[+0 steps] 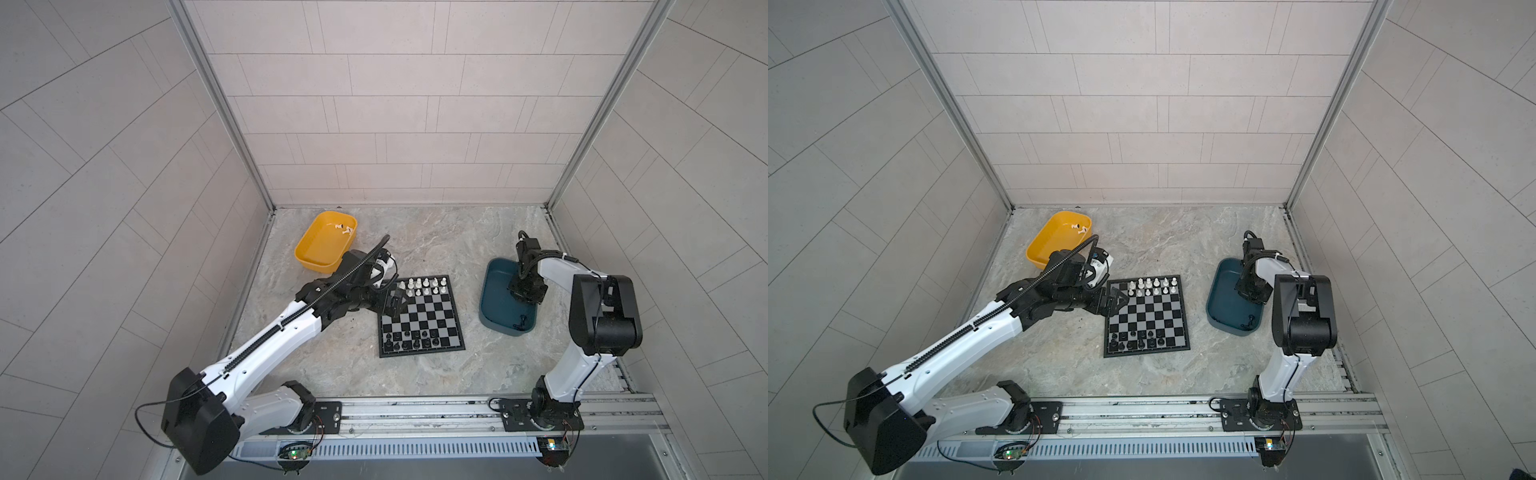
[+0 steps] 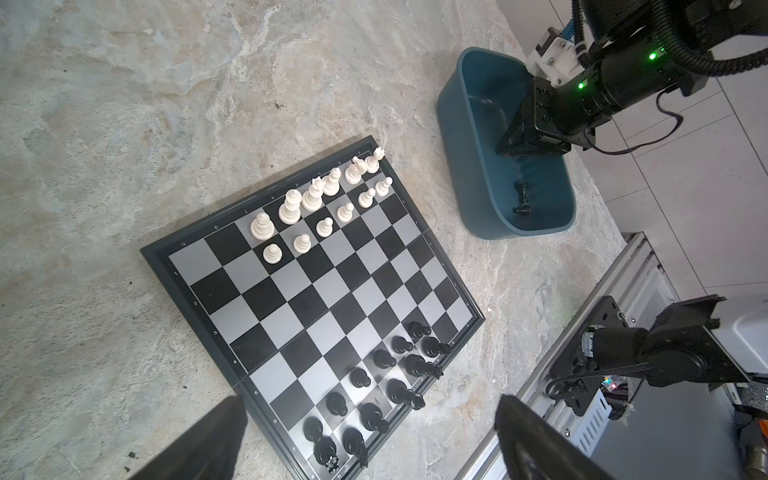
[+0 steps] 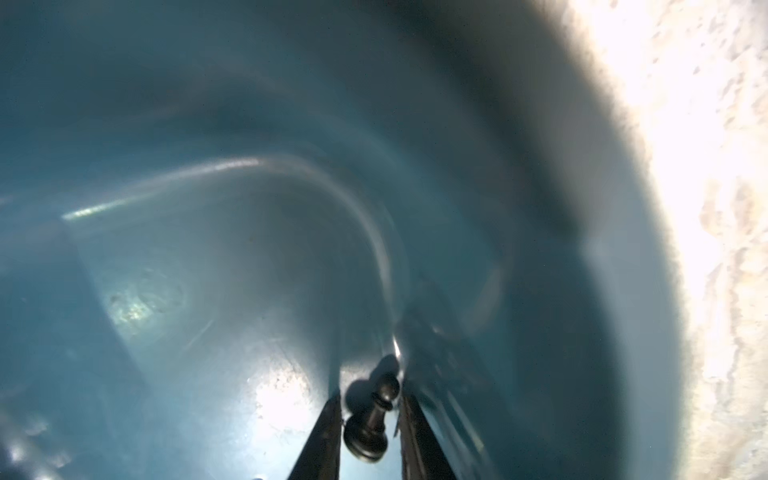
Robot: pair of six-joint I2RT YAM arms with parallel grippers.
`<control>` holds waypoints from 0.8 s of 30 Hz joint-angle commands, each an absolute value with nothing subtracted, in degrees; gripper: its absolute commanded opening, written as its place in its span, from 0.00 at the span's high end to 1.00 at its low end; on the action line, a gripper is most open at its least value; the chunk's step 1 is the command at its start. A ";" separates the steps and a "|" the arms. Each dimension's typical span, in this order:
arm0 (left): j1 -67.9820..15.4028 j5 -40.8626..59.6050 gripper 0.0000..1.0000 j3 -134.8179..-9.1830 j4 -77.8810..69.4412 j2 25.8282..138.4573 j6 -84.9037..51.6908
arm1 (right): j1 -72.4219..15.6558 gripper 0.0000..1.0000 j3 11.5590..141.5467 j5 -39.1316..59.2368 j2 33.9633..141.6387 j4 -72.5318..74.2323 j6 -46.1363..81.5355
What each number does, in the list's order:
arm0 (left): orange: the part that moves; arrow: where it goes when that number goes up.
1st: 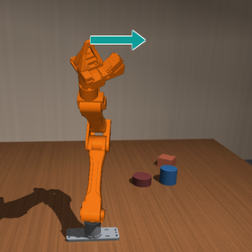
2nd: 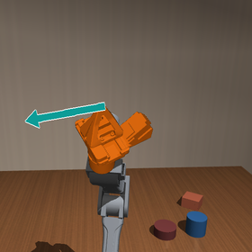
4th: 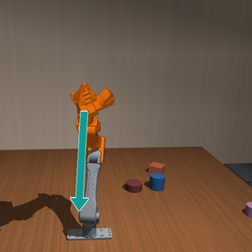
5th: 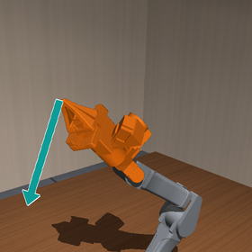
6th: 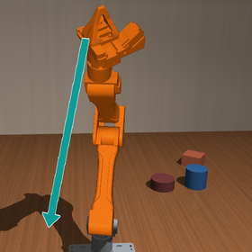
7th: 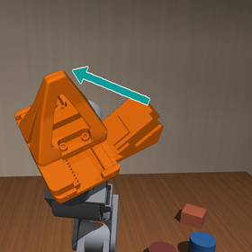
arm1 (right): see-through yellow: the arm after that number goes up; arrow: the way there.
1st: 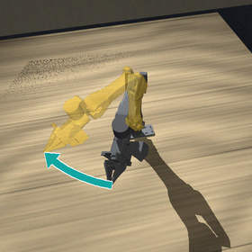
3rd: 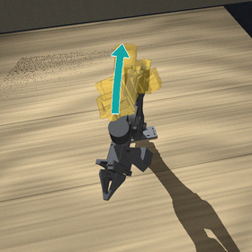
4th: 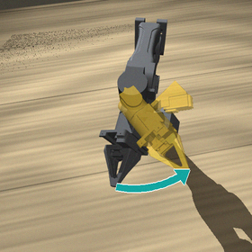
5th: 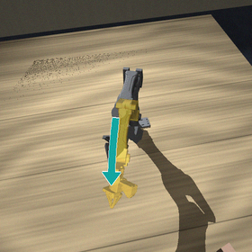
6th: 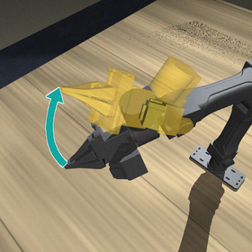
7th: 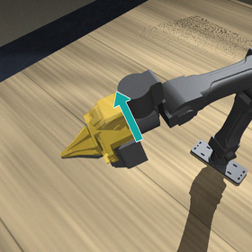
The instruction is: Set up the chess pieces on the board
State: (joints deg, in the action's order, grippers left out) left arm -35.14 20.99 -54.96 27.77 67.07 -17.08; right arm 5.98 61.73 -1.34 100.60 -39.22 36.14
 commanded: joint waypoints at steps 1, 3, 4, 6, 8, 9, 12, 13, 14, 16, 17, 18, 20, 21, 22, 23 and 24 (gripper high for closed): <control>-34.95 21.24 0.00 -56.42 28.55 66.18 -16.52 | 6.90 0.75 59.91 -1.04 101.08 -39.99 37.99; -34.89 21.18 0.00 -56.41 28.55 66.18 -16.53 | 7.20 0.76 59.51 -0.21 101.24 -39.56 38.38; -34.96 21.20 0.00 -56.41 28.56 66.18 -16.52 | 7.36 0.78 59.18 0.04 101.16 -39.33 38.67; -34.89 21.21 0.00 -56.35 28.56 66.18 -16.52 | 7.64 0.80 58.67 0.64 100.86 -38.88 39.03; -34.89 21.10 0.00 -56.39 28.58 66.05 -16.47 | 7.95 0.82 58.47 1.09 100.58 -38.72 39.25; -34.89 21.12 0.00 -56.35 28.65 66.08 -16.46 | 8.07 0.82 58.34 1.23 100.26 -38.72 39.30; -34.92 21.02 0.00 -56.48 28.65 65.93 -16.52 | 8.21 0.85 57.97 1.78 99.13 -38.22 38.74; -34.90 21.07 0.00 -56.43 28.53 65.93 -16.52 | 8.19 0.85 58.05 1.92 98.82 -38.04 38.41; -34.89 21.03 0.00 -56.42 28.56 65.96 -16.47 | 8.20 0.86 57.96 2.23 98.38 -37.74 38.00; -34.90 21.01 0.00 -56.23 28.16 66.05 -16.80 | 8.09 0.88 57.91 3.38 97.37 -36.80 36.71; -34.89 20.98 0.00 -56.05 27.84 66.16 -17.12 | 7.88 0.89 58.08 4.32 96.76 -36.17 35.90; -34.90 20.90 0.00 -55.82 27.49 66.23 -17.30 | 7.53 0.90 58.22 5.05 96.13 -35.49 35.02; -34.89 20.69 0.00 -55.55 26.90 66.38 -17.91 | 6.12 0.91 58.62 5.11 94.00 -34.39 32.37; -34.89 20.66 0.00 -55.55 26.72 66.44 -18.22 | 5.40 0.91 58.60 4.94 92.80 -33.54 31.44; -34.89 20.66 0.00 -55.55 26.51 66.52 -18.44 | 4.67 0.91 58.75 4.91 91.52 -32.85 30.36; -34.91 20.67 0.00 -55.47 26.21 66.60 -18.95 | 4.00 0.92 58.97 4.91 90.27 -32.29 29.39; -34.89 20.78 0.00 -55.46 26.02 66.62 -19.29 | 3.43 0.92 59.05 4.92 88.90 -31.74 28.58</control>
